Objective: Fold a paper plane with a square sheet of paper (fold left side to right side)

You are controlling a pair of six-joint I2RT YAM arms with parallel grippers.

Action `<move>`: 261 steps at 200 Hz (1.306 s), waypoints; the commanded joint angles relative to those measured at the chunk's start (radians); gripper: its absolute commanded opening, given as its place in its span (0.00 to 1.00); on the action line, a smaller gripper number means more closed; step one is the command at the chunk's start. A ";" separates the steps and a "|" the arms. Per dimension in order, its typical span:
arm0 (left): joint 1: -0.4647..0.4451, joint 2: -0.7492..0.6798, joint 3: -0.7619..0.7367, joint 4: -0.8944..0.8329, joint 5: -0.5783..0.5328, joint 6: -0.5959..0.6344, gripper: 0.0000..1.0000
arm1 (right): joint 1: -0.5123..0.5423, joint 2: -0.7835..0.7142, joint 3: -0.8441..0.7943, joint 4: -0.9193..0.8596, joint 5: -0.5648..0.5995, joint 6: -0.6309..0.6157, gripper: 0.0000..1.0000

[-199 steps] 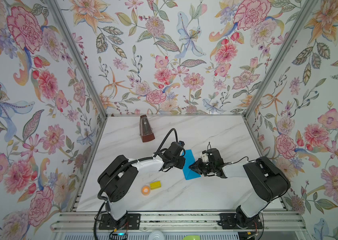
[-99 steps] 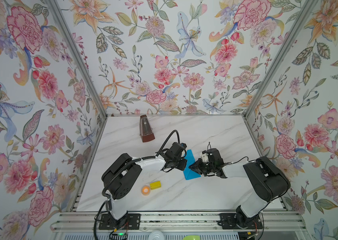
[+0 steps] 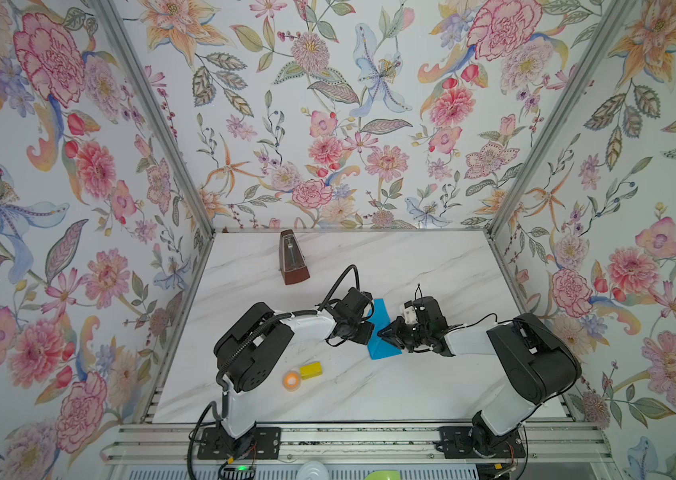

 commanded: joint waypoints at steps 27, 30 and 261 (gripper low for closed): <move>0.005 0.055 0.015 -0.088 -0.013 0.009 0.02 | -0.017 -0.112 0.056 -0.298 0.097 -0.077 0.32; 0.005 0.056 0.018 -0.090 -0.012 0.009 0.02 | -0.016 -0.122 0.064 -0.316 0.102 -0.082 0.32; 0.022 0.127 0.019 -0.158 -0.030 0.022 0.00 | 0.034 0.015 0.095 -0.276 0.039 -0.082 0.15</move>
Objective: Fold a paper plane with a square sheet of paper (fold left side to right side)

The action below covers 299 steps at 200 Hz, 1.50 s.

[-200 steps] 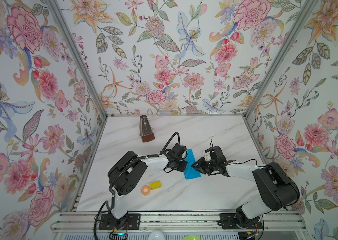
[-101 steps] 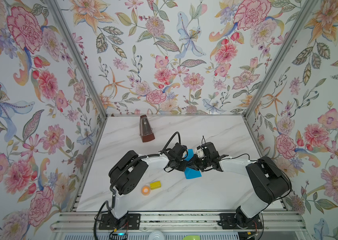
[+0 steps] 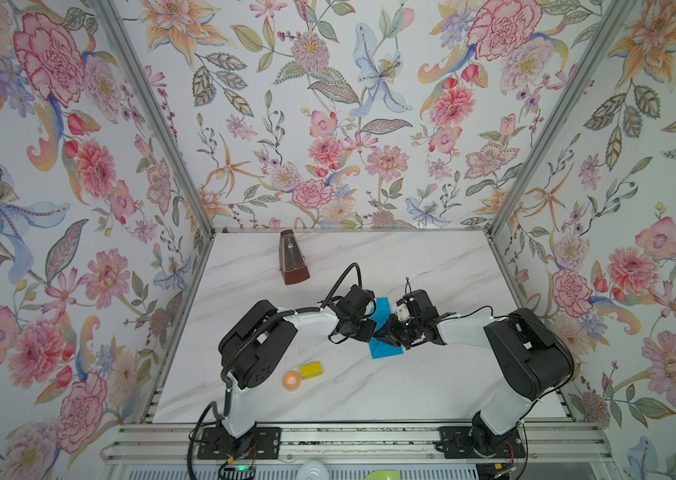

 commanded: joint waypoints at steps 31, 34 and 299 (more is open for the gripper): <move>0.018 0.094 -0.033 -0.138 -0.045 0.024 0.00 | -0.018 -0.039 -0.076 -0.043 0.049 -0.026 0.16; 0.016 0.093 -0.032 -0.139 -0.045 0.027 0.00 | -0.019 -0.043 -0.080 -0.045 0.049 -0.028 0.16; -0.079 0.099 0.017 -0.116 0.117 0.560 0.00 | -0.068 -0.191 -0.005 -0.404 -0.038 -0.372 0.13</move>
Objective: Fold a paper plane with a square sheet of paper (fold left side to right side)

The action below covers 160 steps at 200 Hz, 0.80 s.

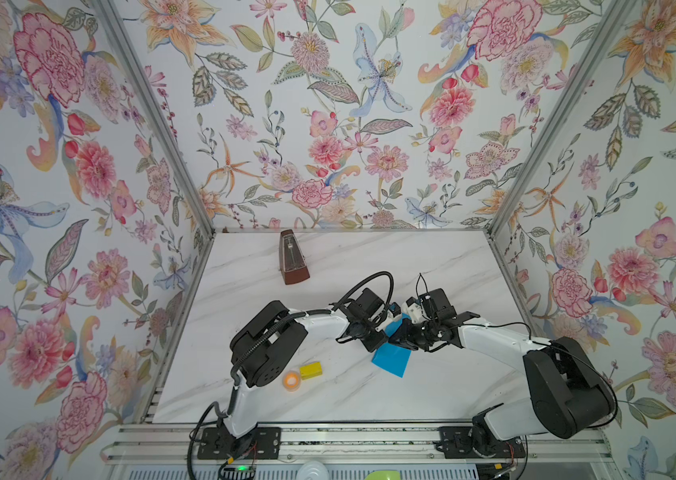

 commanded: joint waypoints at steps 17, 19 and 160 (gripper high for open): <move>-0.007 0.045 -0.045 -0.123 -0.006 0.067 0.00 | -0.003 0.044 0.006 -0.062 -0.039 -0.073 0.12; -0.007 0.045 -0.045 -0.123 -0.005 0.067 0.00 | -0.003 0.046 0.005 -0.062 -0.040 -0.074 0.13; 0.020 0.012 -0.049 -0.094 -0.075 0.053 0.03 | 0.015 0.126 -0.077 -0.020 -0.021 -0.072 0.11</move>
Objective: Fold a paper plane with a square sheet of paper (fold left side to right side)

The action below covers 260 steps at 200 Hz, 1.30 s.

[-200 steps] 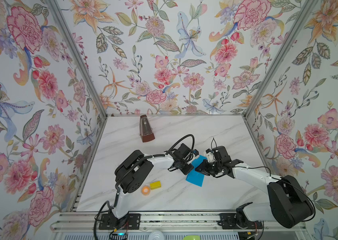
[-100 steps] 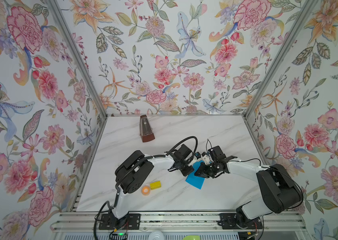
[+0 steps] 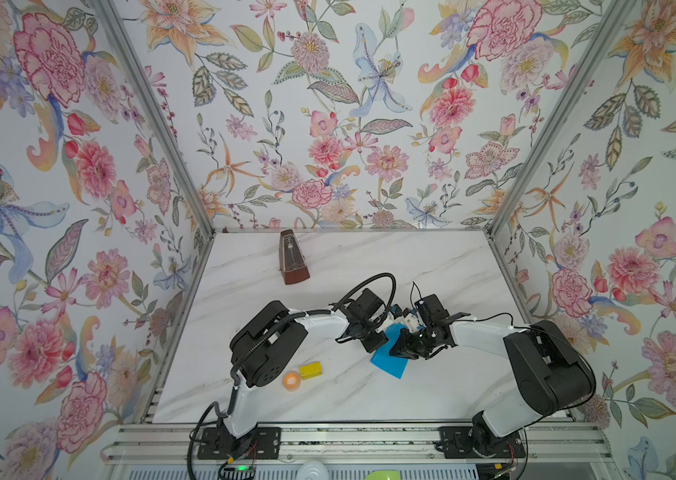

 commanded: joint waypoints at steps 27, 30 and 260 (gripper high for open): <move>0.024 -0.018 -0.044 -0.059 -0.115 -0.055 0.09 | 0.037 0.018 -0.100 0.079 -0.006 0.101 0.10; 0.026 -0.022 -0.044 -0.056 -0.118 -0.061 0.09 | 0.041 0.020 -0.106 0.090 -0.005 0.117 0.10; -0.065 -0.208 -0.209 -0.037 -0.160 -0.794 0.01 | 0.195 0.030 -0.195 0.348 0.147 0.528 0.08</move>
